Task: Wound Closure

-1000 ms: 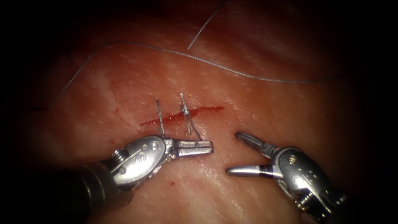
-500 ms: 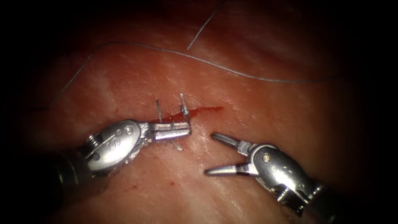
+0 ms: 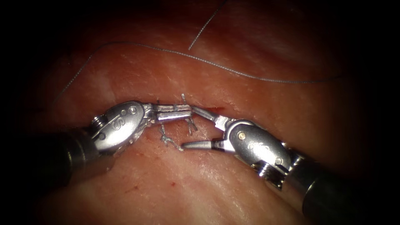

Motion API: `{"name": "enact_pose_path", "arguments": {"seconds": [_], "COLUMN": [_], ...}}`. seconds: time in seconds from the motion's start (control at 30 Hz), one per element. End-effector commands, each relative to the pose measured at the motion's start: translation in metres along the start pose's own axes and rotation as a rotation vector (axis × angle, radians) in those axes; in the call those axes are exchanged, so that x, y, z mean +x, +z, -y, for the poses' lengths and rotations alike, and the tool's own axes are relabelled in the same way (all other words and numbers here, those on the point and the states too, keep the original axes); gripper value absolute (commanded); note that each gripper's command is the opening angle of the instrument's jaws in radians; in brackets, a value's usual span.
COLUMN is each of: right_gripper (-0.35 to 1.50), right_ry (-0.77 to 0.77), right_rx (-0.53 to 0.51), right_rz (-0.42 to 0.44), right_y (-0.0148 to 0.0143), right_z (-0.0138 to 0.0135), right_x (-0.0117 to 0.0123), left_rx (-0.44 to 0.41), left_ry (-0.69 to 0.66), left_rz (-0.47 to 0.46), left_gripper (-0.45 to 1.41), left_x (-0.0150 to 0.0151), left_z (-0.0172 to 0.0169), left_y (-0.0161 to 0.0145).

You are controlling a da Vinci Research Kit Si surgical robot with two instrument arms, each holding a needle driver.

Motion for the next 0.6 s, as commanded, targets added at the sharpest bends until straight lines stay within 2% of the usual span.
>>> {"name": "enact_pose_path", "arguments": {"seconds": [0.03,0.6], "right_gripper": [1.31,1.33], "right_ry": [-0.004,-0.011], "right_rx": [-0.001,0.003], "right_rz": [-0.002,0.038], "right_y": [0.0011,0.0058], "right_z": [-0.0005,-0.0005], "right_x": [0.0000,-0.0014], "left_rx": [0.002,-0.013], "left_ry": [0.000,-0.008], "left_rz": [-0.004,-0.013], "left_gripper": [-0.45,-0.45], "left_x": [-0.0005,0.0010], "left_z": [0.0003,-0.0007], "left_y": [0.0006,0.0010]}}
